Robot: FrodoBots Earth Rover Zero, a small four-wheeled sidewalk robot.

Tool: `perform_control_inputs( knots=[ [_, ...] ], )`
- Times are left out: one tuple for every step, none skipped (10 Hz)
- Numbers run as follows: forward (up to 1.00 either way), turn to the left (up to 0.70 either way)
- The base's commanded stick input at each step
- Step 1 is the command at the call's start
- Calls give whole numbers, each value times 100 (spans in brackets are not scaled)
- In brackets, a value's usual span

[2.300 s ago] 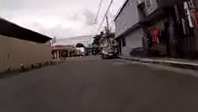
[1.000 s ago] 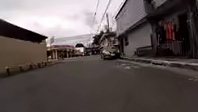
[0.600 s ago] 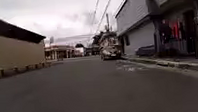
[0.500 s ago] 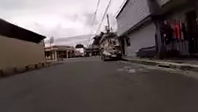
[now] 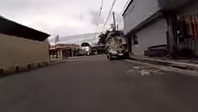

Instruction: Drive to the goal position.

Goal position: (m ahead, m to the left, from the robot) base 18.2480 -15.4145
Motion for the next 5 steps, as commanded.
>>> perform_control_inputs(
  knots=[
    [100, 0],
    [100, 0],
    [100, 0],
    [100, 0],
    [100, 0]
  ],
)
